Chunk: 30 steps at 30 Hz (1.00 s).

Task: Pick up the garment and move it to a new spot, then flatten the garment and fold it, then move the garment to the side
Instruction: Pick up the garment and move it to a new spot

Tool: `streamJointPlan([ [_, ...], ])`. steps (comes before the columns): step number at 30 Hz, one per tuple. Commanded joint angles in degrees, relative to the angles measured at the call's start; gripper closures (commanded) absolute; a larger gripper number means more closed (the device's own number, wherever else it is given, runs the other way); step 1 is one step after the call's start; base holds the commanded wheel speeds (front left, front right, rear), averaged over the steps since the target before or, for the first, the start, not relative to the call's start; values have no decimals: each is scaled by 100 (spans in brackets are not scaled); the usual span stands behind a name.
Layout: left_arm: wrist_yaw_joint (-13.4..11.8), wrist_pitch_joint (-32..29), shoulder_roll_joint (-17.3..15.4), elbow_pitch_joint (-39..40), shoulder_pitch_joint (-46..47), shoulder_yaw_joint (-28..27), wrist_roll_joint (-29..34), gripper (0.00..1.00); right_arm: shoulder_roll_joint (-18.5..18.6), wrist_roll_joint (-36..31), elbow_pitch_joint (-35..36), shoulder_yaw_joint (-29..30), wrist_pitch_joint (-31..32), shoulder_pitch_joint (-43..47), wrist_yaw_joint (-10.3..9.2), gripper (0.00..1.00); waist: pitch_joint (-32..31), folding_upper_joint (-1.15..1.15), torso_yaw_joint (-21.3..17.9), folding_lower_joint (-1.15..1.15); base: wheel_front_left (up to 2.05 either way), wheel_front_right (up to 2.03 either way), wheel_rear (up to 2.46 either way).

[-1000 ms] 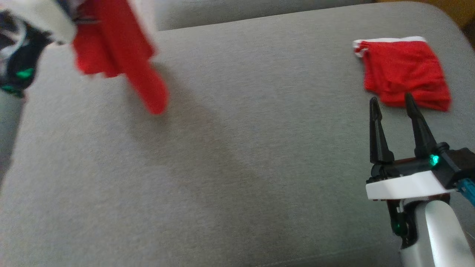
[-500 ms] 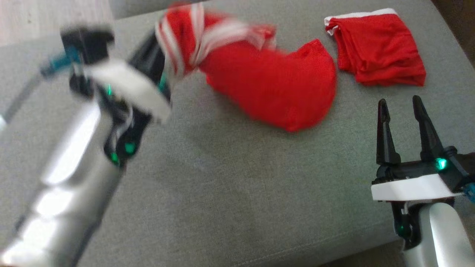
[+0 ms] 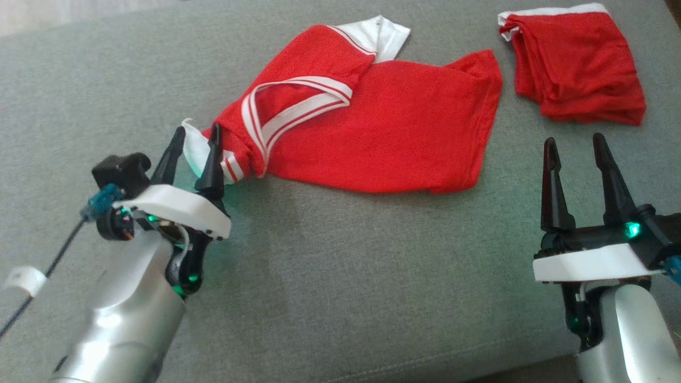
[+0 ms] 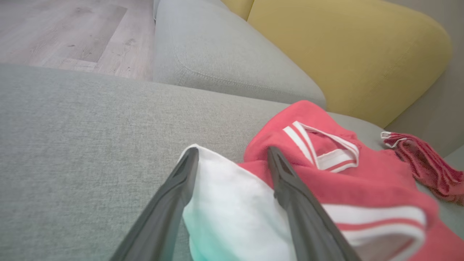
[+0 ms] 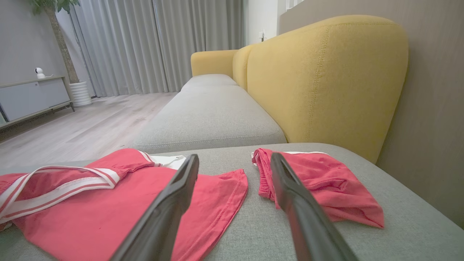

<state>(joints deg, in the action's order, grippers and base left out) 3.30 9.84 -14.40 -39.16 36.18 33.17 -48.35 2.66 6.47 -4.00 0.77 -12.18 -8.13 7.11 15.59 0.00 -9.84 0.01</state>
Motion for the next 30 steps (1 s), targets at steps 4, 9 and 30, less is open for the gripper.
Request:
streamJointPlan([
  [4,58,425,9,153,-79,-310,106,0,21,-93,90,-64,-25,-73,37,0,-240,0,249,-1,0,0,0],
  [9,-1,503,19,432,-377,-379,375,0,21,-175,5,-36,13,-22,37,0,-459,0,403,-1,0,0,0],
  [30,-616,515,197,2764,-3387,-1622,1704,0,21,2,-489,-359,10,848,37,0,-1471,0,723,-1,0,0,0],
])
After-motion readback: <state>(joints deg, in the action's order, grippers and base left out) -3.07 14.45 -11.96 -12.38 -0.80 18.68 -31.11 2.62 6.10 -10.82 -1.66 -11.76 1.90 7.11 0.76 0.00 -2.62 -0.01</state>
